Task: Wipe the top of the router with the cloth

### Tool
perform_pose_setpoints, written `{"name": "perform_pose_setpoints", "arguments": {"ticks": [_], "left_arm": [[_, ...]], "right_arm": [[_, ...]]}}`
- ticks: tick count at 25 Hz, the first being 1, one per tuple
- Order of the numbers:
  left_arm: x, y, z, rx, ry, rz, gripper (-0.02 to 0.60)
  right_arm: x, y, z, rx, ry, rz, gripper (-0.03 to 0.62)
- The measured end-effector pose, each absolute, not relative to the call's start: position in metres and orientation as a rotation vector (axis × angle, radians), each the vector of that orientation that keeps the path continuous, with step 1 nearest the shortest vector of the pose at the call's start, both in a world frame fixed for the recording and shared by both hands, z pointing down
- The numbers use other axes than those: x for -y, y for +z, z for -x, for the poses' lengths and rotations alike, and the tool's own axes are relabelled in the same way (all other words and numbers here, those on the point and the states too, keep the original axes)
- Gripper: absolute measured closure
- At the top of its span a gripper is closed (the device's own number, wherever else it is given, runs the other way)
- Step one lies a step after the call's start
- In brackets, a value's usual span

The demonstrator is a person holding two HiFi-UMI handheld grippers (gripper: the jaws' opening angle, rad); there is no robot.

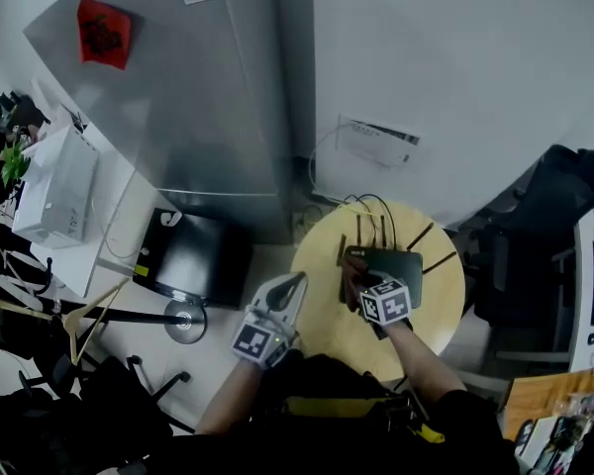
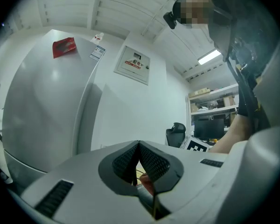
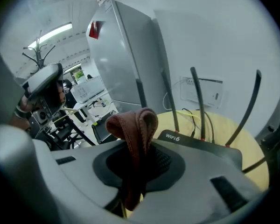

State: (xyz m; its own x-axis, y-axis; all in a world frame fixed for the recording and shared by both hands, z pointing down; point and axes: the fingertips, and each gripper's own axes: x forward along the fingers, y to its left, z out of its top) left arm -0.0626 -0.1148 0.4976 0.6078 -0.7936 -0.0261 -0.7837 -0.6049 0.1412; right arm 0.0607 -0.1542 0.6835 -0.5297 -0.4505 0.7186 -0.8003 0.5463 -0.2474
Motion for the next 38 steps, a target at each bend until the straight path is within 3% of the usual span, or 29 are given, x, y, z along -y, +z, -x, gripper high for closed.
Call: {"name": "perform_pose_setpoints", "arguments": {"ticks": [9,19,38], "left_arm": [[0.105,0.506,0.084,1.382,-0.106,-2.657,0.584],[0.104,0.511,0.06,1.33,-0.119,-2.673,0.584],[0.112,0.507,-0.006,1.16,-0.068,-2.774,0.584]], "right_arm": [[0.152,0.747,-0.049,1.943,1.047,-0.972,0.534],[0.151,0.754,-0.064,1.904,0.728,-0.95,0.533],[0.151,0.751,-0.171,1.842,0.729,-1.11,0.533]]}}
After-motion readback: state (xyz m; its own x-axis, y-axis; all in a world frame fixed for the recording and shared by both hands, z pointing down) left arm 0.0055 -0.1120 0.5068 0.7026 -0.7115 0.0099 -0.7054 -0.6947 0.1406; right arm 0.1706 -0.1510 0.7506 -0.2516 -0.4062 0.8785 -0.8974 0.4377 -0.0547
